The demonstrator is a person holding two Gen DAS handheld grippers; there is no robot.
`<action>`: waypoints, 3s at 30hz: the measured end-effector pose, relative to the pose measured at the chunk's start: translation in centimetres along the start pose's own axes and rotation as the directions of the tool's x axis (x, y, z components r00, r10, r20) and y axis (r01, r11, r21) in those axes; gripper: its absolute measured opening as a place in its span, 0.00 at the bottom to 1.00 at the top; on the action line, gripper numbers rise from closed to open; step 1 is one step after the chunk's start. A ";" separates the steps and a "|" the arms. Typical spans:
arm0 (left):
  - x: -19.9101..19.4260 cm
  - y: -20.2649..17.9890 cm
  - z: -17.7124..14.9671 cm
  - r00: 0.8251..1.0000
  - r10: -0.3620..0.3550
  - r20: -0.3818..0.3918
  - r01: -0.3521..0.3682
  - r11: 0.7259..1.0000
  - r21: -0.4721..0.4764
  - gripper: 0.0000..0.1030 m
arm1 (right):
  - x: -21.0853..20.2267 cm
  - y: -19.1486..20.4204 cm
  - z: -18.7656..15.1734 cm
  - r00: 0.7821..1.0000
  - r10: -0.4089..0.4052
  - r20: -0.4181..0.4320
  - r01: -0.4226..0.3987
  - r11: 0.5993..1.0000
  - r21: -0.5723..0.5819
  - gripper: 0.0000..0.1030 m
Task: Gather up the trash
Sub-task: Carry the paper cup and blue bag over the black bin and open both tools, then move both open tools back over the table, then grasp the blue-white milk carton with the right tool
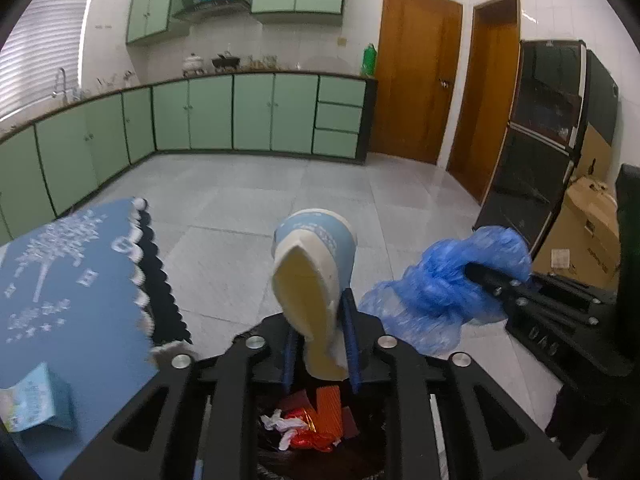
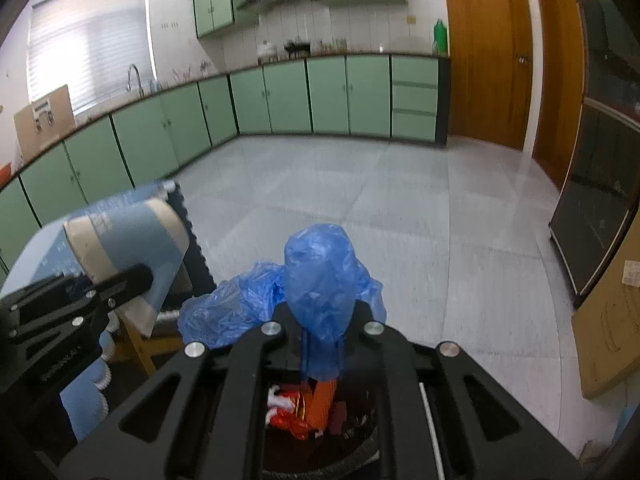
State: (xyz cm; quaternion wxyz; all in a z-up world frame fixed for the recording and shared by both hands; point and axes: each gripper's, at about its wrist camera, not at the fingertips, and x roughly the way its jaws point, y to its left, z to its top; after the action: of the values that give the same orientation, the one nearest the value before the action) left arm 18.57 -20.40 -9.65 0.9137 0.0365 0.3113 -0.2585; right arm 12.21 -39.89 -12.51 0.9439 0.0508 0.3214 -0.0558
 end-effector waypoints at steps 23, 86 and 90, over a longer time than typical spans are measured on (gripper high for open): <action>-4.2 5.4 0.6 0.995 0.085 0.044 -0.081 0.993 -0.090 0.78 | -0.5 0.8 0.8 0.999 -0.033 -0.003 0.033 0.996 0.083 0.90; -19.4 27.0 -13.3 0.800 0.581 -0.152 -0.596 0.738 -0.317 0.81 | -1.5 29.6 -3.4 0.868 0.443 -0.225 -0.493 0.824 -0.278 0.47; -19.9 27.6 -13.7 0.794 0.588 -0.156 -0.602 0.725 -0.334 0.81 | -2.3 30.2 -3.7 0.854 0.462 -0.240 -0.516 0.807 -0.287 0.47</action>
State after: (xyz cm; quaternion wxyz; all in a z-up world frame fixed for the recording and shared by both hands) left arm 11.37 15.47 -11.55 0.9319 -0.0319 0.3435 0.1117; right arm 12.32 -9.36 -12.23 0.8918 -0.0278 0.3758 0.2504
